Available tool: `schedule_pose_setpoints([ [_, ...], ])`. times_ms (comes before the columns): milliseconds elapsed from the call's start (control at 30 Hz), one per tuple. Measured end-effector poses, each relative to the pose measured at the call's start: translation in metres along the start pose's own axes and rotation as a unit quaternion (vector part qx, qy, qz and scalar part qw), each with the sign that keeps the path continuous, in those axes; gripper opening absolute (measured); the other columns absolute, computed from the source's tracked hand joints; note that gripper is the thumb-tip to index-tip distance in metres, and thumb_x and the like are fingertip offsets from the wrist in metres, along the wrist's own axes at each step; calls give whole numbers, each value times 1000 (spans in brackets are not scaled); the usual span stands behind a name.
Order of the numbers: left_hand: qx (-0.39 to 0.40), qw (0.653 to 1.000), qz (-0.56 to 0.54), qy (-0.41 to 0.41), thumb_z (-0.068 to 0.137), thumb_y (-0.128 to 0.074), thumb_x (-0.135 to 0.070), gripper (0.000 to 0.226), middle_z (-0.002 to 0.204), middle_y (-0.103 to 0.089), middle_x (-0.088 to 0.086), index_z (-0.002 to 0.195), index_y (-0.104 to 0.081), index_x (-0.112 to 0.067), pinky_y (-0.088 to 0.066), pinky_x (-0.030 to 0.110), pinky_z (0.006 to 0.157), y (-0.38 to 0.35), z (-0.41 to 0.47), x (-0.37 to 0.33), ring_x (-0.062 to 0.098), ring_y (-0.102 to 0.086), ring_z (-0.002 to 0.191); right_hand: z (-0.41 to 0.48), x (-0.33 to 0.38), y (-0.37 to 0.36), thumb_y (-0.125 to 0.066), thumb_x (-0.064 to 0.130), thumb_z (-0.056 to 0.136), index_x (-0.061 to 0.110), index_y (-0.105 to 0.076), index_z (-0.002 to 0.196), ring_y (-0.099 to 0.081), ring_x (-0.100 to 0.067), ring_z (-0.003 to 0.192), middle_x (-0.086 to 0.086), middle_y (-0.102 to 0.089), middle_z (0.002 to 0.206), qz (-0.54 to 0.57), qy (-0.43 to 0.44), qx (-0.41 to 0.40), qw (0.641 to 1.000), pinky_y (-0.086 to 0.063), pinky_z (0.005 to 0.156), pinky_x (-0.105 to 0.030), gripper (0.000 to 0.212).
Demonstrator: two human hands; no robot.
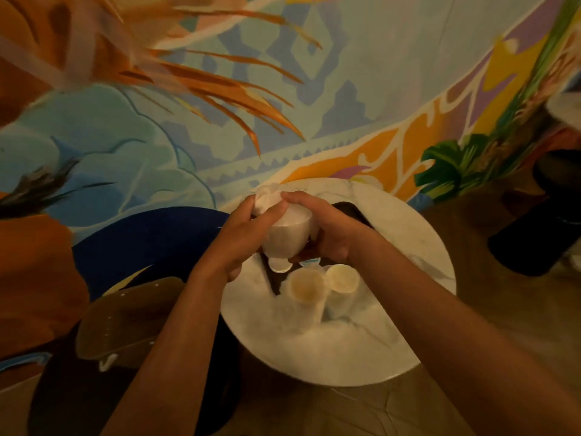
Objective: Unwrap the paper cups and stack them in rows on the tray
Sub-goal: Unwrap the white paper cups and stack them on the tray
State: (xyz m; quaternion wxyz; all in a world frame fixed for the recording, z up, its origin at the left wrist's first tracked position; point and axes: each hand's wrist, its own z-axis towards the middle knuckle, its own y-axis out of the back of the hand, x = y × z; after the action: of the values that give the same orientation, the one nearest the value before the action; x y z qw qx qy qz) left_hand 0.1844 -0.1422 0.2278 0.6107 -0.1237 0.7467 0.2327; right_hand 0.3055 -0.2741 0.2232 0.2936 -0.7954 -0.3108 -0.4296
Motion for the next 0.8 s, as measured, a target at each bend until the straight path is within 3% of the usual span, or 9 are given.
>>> schedule_pose_setpoints([
  [167, -36, 997, -60, 33, 93, -66, -49, 37, 115, -66, -13, 129, -60, -40, -59, 37, 77, -70, -8, -23, 13, -63, 106, -35, 7, 65, -77, 65, 75, 29, -68, 122, -70, -39, 106, -12, -76, 112, 16, -5, -13, 1000, -57, 89, -59, 60],
  [267, -44, 995, -73, 53, 92, -66, -49, 34, 115, -71, -6, 123, -65, -38, -62, 45, 83, -95, -8, -32, 21, -66, 107, -46, 7, 94, -82, 54, 74, 27, -67, 125, -69, -42, 109, -16, -72, 121, 19, -7, 6, 1000, -52, 95, -64, 59],
  [400, -39, 994, -85, 63, 96, -61, -43, 19, 110, -70, -9, 113, -66, -35, -58, 40, 84, -116, 3, -36, 16, -65, 103, -49, 7, 119, -85, 40, 70, 20, -67, 128, -62, -46, 121, -22, -62, 135, 55, -5, 13, 998, -49, 97, -69, 64],
  [500, -37, 991, -101, 78, 96, -60, -40, 12, 108, -71, -6, 100, -68, -33, -56, 46, 90, -128, 16, -37, 22, -66, 104, -50, 8, 135, -76, 31, 79, 16, -70, 122, -57, -45, 127, -24, -63, 133, 91, 3, 17, 996, -46, 101, -69, 46],
  [600, -36, 988, -128, 81, 95, -61, -37, 14, 103, -74, -2, 97, -71, -27, -56, 46, 91, -141, 32, -37, 25, -67, 103, -53, 13, 149, -66, 22, 86, 17, -69, 114, -60, -41, 118, -19, -64, 119, 111, 5, 1, 994, -45, 102, -69, 28],
  [700, -26, 986, -144, 85, 94, -61, -35, 16, 111, -72, 3, 104, -71, -26, -58, 43, 86, -156, 46, -37, 24, -66, 104, -50, 18, 167, -66, 18, 85, 18, -67, 116, -56, -44, 124, -18, -63, 126, 107, 14, -32, 994, -47, 99, -69, 31],
  [800, -12, 991, -113, 70, 94, -61, -40, 35, 123, -71, -3, 126, -68, -29, -55, 46, 99, -173, 59, -32, 22, -65, 114, -45, 19, 189, -70, 22, 82, 21, -65, 122, -60, -39, 120, -16, -64, 130, 64, 18, -60, 996, -52, 97, -63, 40],
])
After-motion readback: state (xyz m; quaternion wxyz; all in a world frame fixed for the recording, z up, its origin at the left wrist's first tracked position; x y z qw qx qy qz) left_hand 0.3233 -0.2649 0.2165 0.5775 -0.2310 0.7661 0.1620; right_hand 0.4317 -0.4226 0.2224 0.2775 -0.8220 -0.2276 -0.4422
